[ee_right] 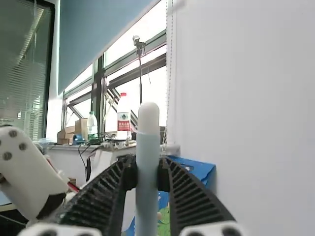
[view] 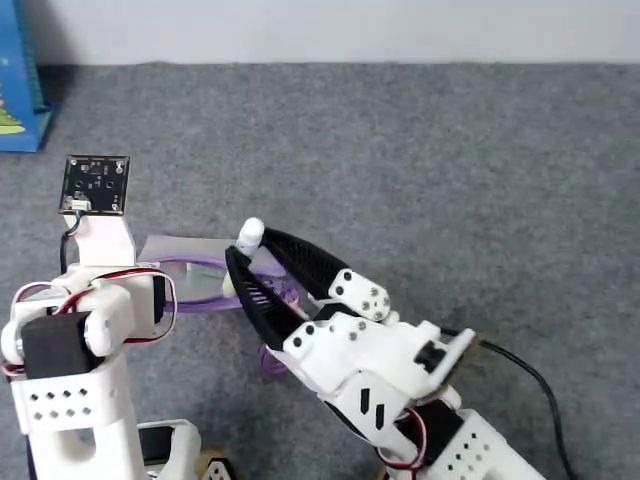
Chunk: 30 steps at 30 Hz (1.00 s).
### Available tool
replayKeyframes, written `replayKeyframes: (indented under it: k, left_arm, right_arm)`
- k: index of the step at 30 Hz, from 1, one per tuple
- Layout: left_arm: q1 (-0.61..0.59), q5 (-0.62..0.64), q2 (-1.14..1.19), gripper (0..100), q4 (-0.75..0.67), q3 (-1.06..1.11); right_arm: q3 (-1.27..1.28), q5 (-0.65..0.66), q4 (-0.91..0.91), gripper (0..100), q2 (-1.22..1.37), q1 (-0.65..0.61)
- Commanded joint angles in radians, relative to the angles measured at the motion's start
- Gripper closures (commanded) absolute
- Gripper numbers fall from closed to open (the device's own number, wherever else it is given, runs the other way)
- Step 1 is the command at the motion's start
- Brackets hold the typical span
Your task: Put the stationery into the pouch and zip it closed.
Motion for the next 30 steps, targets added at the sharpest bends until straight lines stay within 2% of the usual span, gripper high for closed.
replayKeyframes:
  k: [1,14,17,22,25,30]
  left_arm:
    - [0.009,-0.003,0.002,99,-0.015,-0.008]
    - [0.009,-0.003,0.002,99,-0.017,0.002]
    - [0.009,-0.003,0.002,99,-0.017,0.002]
    - [0.009,-0.005,0.002,99,-0.017,0.002]
    - [0.009,-0.006,0.002,99,-0.017,0.002]
    - [0.009,-0.008,0.002,99,-0.015,0.002]
  right_arm:
    - [0.029,0.0,-0.027,99.1,-0.007,0.022]
    - [0.147,0.029,-0.007,98.6,-0.007,0.048]
    - [0.152,0.029,0.111,92.6,-0.018,0.045]
    - [0.046,0.02,0.354,73.1,-0.019,0.03]
    - [-0.04,0.009,0.463,71.8,-0.019,0.031]
    - [-0.167,-0.101,0.662,71.8,-0.021,0.068]
